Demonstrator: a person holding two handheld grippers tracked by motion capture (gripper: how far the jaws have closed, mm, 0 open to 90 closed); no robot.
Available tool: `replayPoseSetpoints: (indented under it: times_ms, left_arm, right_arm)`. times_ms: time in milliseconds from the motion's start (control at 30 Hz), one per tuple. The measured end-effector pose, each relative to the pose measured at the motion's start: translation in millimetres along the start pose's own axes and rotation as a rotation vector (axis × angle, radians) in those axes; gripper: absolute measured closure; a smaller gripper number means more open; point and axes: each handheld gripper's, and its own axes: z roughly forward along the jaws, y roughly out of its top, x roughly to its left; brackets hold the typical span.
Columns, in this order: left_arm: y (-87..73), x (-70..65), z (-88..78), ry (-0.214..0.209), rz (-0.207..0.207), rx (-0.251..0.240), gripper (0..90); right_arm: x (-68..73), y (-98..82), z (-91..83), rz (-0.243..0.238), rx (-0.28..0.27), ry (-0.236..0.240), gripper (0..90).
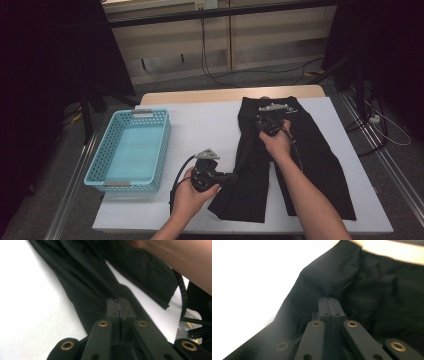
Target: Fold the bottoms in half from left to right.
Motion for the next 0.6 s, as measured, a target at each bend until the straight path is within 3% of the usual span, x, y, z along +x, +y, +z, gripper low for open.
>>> replayPoseSetpoints:
  times_ms: [167, 400, 467, 533, 600]
  left_arm:
    - [11.1, -12.0, 4.8, -0.039, 0.022, -0.023, 88.5]
    - [40.0, -36.7, 23.0, -0.137, 0.055, -0.077, 88.5]
    - [52.8, -48.2, 34.8, -0.195, 0.061, -0.096, 88.5]
    - [63.4, -59.3, 45.5, -0.23, 0.095, -0.117, 88.3]
    - [75.0, -69.4, 60.4, -0.301, 0.112, -0.173, 85.1]
  right_arm:
    - [-16.8, 15.2, -19.9, 0.007, -0.037, -0.016, 90.0]
    - [-39.8, 27.5, -50.8, -0.045, -0.052, -0.038, 90.0]
    - [-53.6, 31.0, -64.9, -0.052, -0.06, -0.058, 90.0]
    - [-72.1, 35.9, -82.1, -0.053, -0.067, -0.096, 90.0]
    - [-94.3, 40.6, -101.7, -0.036, -0.087, -0.155, 90.0]
